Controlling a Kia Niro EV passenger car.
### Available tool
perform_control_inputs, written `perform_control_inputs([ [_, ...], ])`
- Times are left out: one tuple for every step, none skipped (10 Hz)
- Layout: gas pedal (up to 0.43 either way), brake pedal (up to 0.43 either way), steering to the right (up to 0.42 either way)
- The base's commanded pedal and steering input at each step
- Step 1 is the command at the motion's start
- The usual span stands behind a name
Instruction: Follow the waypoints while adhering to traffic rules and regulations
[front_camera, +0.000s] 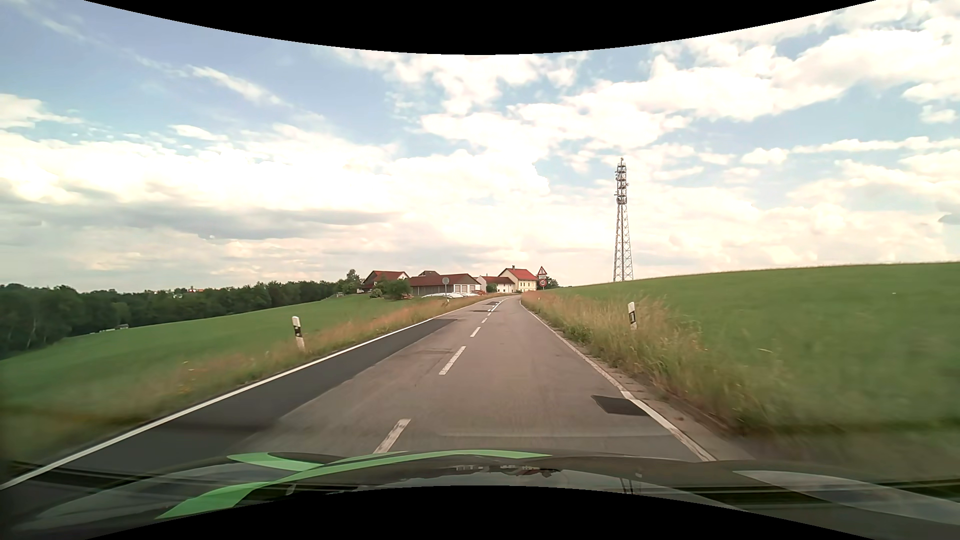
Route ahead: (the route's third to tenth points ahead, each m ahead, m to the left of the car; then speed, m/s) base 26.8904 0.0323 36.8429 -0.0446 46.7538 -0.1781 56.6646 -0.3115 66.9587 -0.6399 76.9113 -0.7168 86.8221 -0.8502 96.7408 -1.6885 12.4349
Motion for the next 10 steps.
perform_control_inputs([
  [0.11, 0.0, 0.003],
  [0.11, 0.0, 0.003],
  [0.11, 0.0, 0.004],
  [0.11, 0.0, 0.004],
  [0.11, 0.0, 0.003],
  [0.11, 0.0, 0.003],
  [0.11, 0.0, 0.003],
  [0.11, 0.0, 0.003],
  [0.11, 0.0, 0.001],
  [0.11, 0.0, 0.001],
])
